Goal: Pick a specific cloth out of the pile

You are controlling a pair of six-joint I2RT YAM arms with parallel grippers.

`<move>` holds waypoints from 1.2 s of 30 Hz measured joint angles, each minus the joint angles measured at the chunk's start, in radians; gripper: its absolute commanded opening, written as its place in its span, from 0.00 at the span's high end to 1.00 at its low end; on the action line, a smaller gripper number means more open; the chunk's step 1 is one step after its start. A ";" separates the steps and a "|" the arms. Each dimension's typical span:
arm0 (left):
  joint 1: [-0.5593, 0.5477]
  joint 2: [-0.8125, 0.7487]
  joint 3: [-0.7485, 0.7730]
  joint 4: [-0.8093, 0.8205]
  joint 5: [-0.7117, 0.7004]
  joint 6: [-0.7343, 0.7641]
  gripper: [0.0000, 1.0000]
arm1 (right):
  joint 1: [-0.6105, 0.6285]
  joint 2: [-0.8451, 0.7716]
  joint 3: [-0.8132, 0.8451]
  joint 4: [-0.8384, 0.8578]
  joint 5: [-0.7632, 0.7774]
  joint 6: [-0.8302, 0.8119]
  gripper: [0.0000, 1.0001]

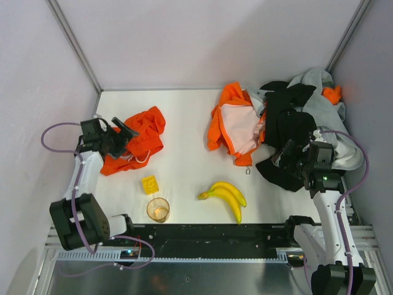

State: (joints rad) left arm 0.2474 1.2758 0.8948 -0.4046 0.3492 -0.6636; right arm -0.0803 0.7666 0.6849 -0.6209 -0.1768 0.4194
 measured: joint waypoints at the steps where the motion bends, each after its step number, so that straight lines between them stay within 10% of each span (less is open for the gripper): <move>1: 0.000 -0.020 -0.005 -0.001 0.010 0.000 0.01 | 0.001 0.000 0.000 0.000 0.000 0.001 0.01; 25: -0.026 -0.134 -0.064 -0.033 0.286 0.100 0.00 | 0.184 0.037 0.000 0.030 0.004 0.079 0.01; 36: -0.385 -0.076 0.030 -0.288 -0.053 0.273 0.00 | 0.356 0.058 0.000 0.037 0.082 0.130 0.01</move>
State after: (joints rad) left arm -0.1379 1.1995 0.9245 -0.6930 0.2966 -0.3904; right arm 0.2760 0.8242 0.6846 -0.5835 -0.0944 0.5491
